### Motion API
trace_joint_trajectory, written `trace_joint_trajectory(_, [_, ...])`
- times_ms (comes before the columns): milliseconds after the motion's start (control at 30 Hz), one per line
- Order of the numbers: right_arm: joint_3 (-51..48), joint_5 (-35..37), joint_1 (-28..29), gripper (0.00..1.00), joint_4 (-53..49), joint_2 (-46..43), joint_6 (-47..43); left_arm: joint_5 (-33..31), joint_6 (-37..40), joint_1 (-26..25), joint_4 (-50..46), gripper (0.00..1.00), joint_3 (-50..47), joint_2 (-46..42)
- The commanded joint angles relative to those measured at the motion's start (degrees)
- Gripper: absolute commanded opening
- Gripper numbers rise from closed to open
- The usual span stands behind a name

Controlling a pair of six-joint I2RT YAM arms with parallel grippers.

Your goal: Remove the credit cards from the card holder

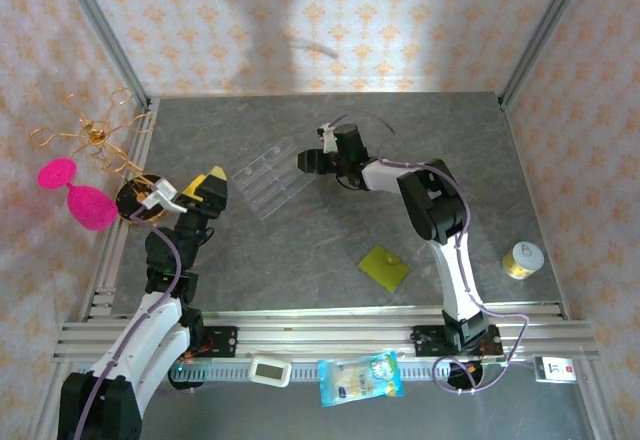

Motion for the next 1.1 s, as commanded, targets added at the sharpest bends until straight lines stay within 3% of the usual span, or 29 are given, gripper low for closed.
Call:
trace_joint_trajectory(0, [0.7,3.2,0.7,0.53,-3.3,0.7,-1.3,1.3,-0.8,0.4,0.6,0.99,1.2,-1.0])
trace_joint_trajectory(167, [-2.1,6.0,1.3,0.37,-2.1,-0.7,-0.3,1.5,0.9,0.3,-1.8,0.99,1.7,-1.4])
trace_joint_trajectory(467, [-11.3,15.7,2.8,0.18,2.0,-7.7,3.8,1.8,1.4,-0.6,-3.4,0.98,2.3,-0.6])
trace_joint_trajectory(800, [-21.5,32.2,5.3,0.11,-2.9,-19.4,7.1,1.7,1.3,-3.9,-2.2,0.96,2.7,2.7])
trace_joint_trajectory(1067, [-36.6,44.3,7.2,0.1,-5.4,-33.8,11.7,0.7,1.6,-7.1,-0.9,0.96,1.7,3.5])
